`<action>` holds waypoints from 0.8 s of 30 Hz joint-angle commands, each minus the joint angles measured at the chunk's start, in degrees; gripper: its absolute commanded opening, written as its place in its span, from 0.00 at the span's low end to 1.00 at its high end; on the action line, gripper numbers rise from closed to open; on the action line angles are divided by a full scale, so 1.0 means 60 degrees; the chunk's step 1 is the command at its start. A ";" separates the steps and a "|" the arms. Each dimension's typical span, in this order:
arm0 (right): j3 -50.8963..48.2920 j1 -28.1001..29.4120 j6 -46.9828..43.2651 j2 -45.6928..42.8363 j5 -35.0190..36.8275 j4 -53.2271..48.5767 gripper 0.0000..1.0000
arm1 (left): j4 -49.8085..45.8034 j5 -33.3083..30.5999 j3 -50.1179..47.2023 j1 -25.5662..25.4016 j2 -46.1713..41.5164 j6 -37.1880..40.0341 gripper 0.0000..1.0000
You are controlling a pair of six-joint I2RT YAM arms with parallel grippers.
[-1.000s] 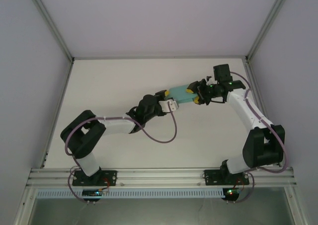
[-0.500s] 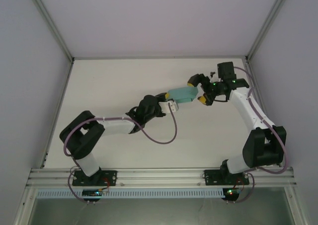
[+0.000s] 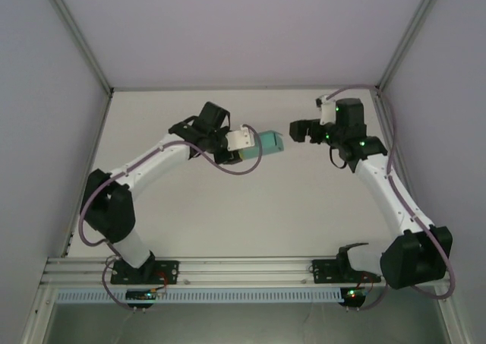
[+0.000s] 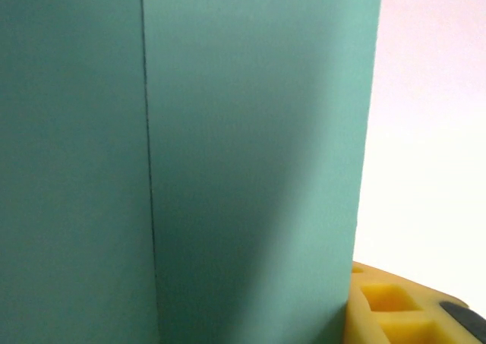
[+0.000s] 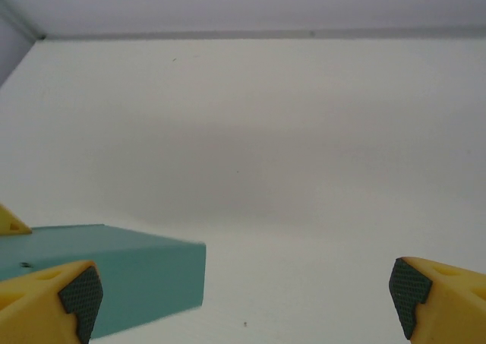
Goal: Assemble paper box
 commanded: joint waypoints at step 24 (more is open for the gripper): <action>0.0703 0.1124 -0.2705 0.3038 -0.2812 -0.0846 0.63 | -0.4619 -0.0893 0.2656 -0.0022 0.3212 -0.0260 0.37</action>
